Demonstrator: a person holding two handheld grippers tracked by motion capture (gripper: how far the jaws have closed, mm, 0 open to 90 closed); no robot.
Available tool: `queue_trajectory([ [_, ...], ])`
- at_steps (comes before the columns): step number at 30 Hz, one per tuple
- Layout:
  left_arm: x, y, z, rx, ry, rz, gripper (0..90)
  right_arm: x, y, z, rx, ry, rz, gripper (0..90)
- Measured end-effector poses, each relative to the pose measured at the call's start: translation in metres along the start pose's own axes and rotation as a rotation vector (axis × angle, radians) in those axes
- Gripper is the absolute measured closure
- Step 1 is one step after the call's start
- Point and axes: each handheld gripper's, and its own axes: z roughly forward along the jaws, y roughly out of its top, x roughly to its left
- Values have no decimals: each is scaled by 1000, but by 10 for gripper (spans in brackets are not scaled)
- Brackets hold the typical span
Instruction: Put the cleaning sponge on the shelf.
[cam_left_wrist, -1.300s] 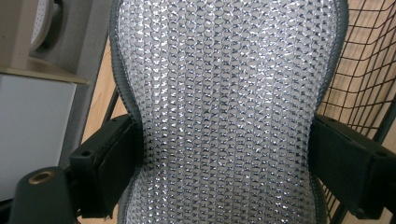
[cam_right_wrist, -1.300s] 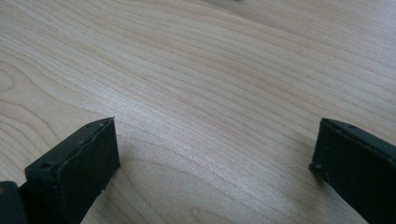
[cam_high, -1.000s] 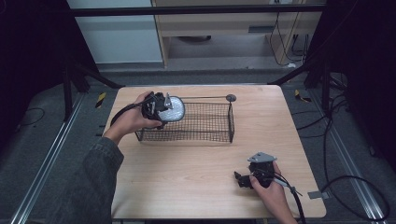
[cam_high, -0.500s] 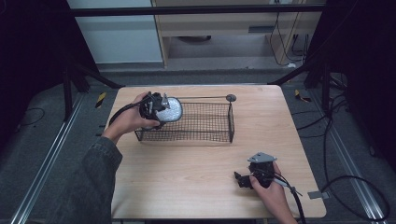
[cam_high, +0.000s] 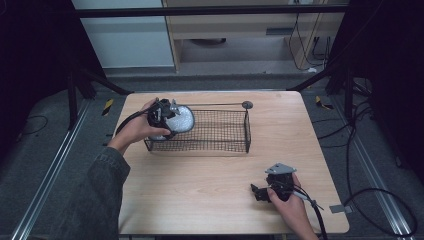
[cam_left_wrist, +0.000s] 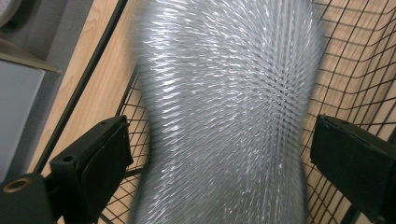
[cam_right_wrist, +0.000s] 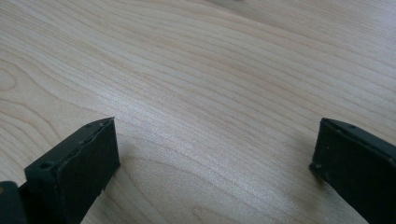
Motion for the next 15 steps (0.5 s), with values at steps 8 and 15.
queue_trajectory([
  [8, -2, 3, -2, -21, 6, 2, 66, 0, 0, 0, 0, 0, 1, 7],
  [15, -4, 7, -11, -74, 1, -18, 125, 0, 0, 0, 0, 0, 1, 7],
])
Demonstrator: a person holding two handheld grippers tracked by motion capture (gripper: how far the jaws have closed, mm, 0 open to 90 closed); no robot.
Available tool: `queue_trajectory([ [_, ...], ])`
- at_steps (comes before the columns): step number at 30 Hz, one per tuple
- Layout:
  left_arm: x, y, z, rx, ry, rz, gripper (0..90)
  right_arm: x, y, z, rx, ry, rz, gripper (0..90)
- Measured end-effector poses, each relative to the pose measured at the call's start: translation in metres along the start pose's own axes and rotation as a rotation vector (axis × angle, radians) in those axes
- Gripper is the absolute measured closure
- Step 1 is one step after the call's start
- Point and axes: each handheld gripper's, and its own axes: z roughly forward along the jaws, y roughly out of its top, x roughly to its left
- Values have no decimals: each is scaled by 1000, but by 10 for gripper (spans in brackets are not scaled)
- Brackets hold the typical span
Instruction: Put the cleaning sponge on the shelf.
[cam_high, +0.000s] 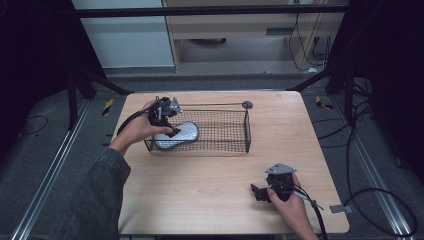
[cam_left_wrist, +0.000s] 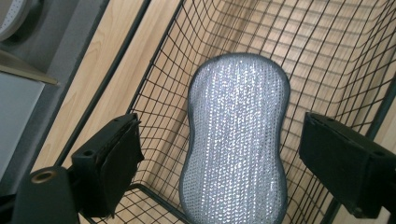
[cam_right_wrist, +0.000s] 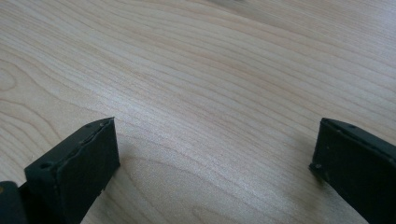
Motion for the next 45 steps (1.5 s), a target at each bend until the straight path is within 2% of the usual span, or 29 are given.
queue_trajectory([
  [9, -7, 5, -9, -42, -1, -23, 132, 0, 0, 0, 0, 1, -3, 6],
  [13, -13, 5, -13, -67, 14, -45, 134, -1, 0, 0, 0, 1, -4, 6],
  [14, -14, 5, -13, -77, 11, -64, 131, 0, 0, 0, 0, 1, -3, 6],
  [20, -23, 3, -17, -81, 9, -86, 100, 0, 0, 0, 0, 1, -2, 6],
  [25, -29, 5, -21, -113, 15, -136, 76, 0, 0, 0, 0, 3, -1, 6],
  [28, -33, 5, -23, -114, 22, -145, 69, 0, 0, 0, 0, 1, -2, 6],
  [31, -38, 4, -25, -126, 24, -185, 64, 0, 0, 0, 0, -1, -1, 6],
  [32, -38, 4, -25, -126, 24, -185, 63, 0, 0, 0, 0, -1, 0, 6],
  [33, -42, 4, -28, -148, -4, -207, 61, 0, 0, 0, 0, -1, 0, 6],
  [35, -46, 2, -31, -174, -1, -219, 61, 0, 0, 0, 0, -1, 0, 6],
  [42, -55, -3, -38, -181, 10, -252, 49, 0, 0, 0, 0, -1, 1, 5],
  [45, -61, -8, -44, -185, 21, -289, 59, 0, 0, 0, 0, -1, 2, 5],
])
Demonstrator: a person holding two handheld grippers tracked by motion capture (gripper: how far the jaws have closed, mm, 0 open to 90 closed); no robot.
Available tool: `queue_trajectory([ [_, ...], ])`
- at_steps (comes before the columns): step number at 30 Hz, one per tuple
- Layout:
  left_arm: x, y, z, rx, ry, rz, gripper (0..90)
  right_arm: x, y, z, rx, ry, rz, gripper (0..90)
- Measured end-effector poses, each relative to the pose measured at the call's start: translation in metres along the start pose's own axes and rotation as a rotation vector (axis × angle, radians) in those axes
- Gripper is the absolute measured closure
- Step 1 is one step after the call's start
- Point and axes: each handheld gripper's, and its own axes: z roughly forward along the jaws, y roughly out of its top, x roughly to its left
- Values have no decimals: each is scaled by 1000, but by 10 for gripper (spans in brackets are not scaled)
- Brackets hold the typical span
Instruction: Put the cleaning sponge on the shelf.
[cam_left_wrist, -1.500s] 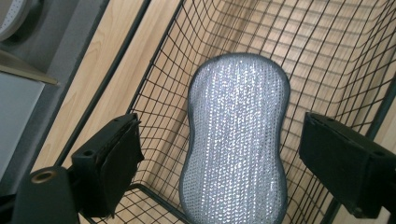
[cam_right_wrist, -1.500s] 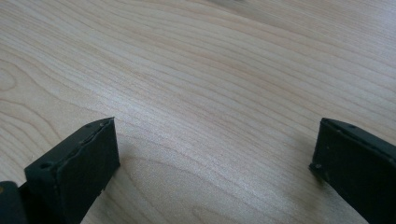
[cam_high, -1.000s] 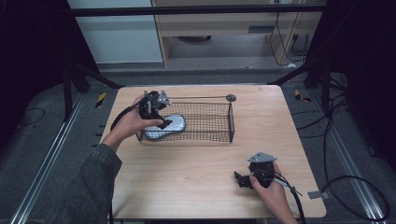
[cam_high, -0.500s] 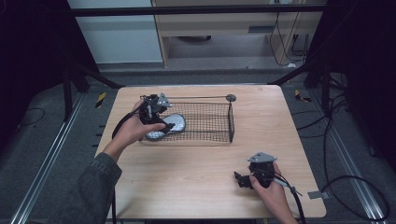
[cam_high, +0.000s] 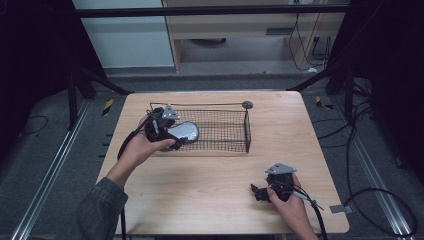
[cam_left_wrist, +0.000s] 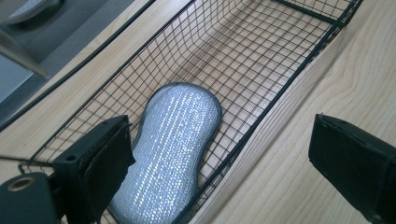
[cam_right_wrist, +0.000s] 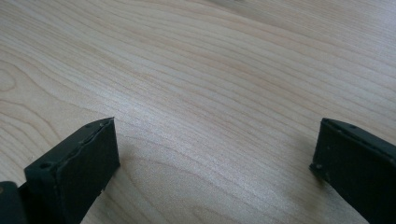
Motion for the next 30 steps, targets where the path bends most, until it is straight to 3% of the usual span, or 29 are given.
queue_trajectory([
  [5, -7, -8, -6, 7, 19, -42, 58, 0, 0, 0, 0, -1, 1, 6],
  [14, -17, -21, -16, -2, 35, -45, 58, 0, -1, -1, 0, -2, -1, 6],
  [19, -20, -32, -20, -15, 37, -68, 56, 0, -1, -1, 0, -2, -1, 6],
  [23, -25, -41, -21, -2, 55, -63, 56, 0, -1, -1, 0, -2, -1, 6],
  [30, -33, -62, -27, 23, 69, -90, 56, 1, -1, -1, -1, -1, 0, 6],
])
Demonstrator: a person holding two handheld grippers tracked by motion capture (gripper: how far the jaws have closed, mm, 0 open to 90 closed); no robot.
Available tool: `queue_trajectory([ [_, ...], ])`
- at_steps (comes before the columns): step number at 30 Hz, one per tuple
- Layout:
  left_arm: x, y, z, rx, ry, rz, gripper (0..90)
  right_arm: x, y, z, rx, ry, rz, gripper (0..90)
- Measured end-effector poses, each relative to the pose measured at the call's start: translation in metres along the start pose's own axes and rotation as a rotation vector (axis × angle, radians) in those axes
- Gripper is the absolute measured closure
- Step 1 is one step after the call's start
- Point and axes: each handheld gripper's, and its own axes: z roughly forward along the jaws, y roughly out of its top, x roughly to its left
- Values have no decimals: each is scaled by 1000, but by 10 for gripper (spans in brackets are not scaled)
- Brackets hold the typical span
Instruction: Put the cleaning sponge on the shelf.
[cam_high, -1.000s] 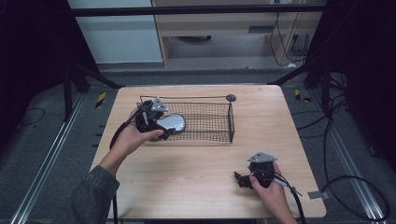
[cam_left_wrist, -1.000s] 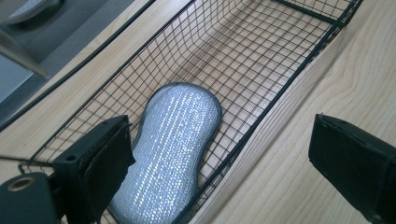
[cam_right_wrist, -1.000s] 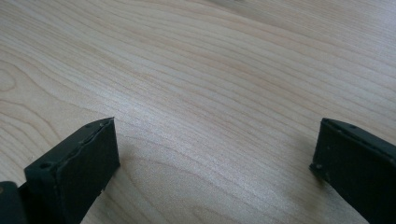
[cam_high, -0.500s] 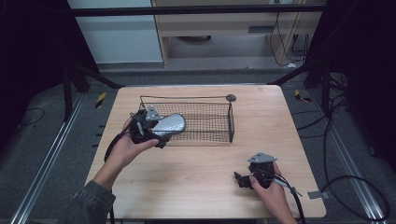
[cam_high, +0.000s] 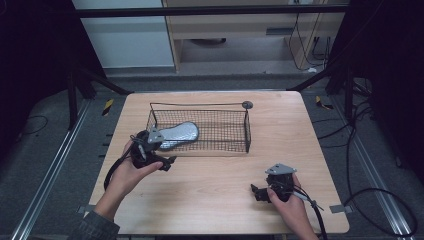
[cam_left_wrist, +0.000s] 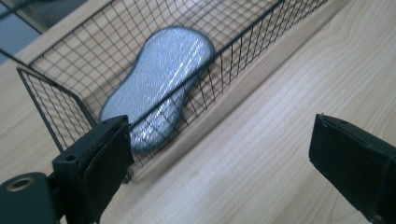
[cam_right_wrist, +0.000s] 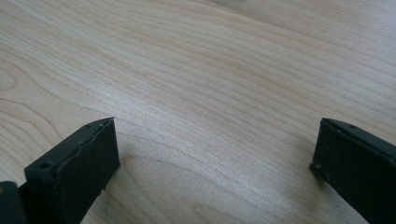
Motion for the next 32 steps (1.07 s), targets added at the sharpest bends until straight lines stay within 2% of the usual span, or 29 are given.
queue_trajectory([
  [8, 1, -45, 5, 39, 24, -86, 55, 0, 0, 0, 0, 0, 0, 6],
  [13, 9, -74, 16, 84, 45, -144, 54, 0, 0, 0, 0, 0, 0, 6],
  [15, 13, -85, 21, 91, 47, -182, 55, 0, 0, 0, 0, 0, 0, 6],
  [18, 20, -98, 29, 126, 63, -210, 54, 0, 0, 0, 0, 0, 1, 6],
  [22, 27, -110, 39, 136, 57, -247, 50, 0, 0, 0, 0, 0, 1, 6],
  [23, 28, -112, 41, 133, 42, -256, 48, 0, 0, 0, 0, 0, 0, 6],
  [25, 32, -118, 44, 97, 12, -304, 26, 0, 0, 0, 0, 0, 1, 6],
  [26, 32, -121, 47, 57, 26, -308, 17, 0, 0, 0, 0, 0, 1, 6],
  [27, 32, -121, 47, 57, 26, -308, 0, 0, 0, 0, 0, 0, 1, 6],
  [32, 31, -125, 50, -8, 31, -311, 0, 0, 0, 0, 0, 0, 1, 6],
])
